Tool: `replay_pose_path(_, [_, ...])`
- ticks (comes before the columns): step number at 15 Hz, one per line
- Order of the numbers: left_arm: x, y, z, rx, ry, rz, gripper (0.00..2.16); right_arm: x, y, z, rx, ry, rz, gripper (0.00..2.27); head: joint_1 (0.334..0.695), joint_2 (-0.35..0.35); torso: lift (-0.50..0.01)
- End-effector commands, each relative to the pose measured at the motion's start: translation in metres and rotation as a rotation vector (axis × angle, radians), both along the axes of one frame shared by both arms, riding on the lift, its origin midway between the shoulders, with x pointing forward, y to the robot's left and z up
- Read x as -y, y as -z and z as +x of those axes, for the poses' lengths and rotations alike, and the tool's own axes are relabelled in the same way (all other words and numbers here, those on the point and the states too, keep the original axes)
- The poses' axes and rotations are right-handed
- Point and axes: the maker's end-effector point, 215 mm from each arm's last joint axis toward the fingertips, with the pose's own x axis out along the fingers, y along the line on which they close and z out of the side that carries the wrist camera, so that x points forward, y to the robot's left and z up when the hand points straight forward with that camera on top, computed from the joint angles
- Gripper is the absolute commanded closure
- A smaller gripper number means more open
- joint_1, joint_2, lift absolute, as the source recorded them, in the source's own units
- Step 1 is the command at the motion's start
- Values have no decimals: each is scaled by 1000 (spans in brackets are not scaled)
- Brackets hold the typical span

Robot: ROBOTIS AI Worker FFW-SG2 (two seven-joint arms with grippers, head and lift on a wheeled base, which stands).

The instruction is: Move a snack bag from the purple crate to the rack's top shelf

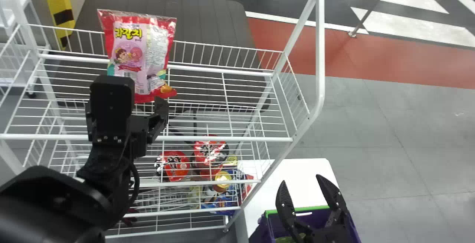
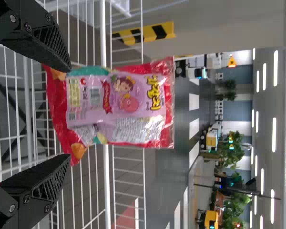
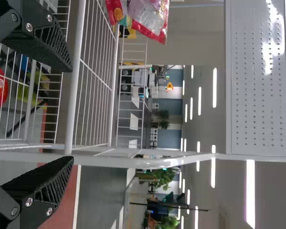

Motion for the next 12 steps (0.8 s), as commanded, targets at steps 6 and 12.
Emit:
replay_pose_path(6, [34, -9, 42, 91, -37, -88, 215, 19, -3, -11, 47, 28, -8, 188, 695, -350, 0])
replay_pose_path(12, [32, 12, 60, 141, -64, -52, 215, 21, -2, -10, 52, 29, -11, 188, 695, -350, 0])
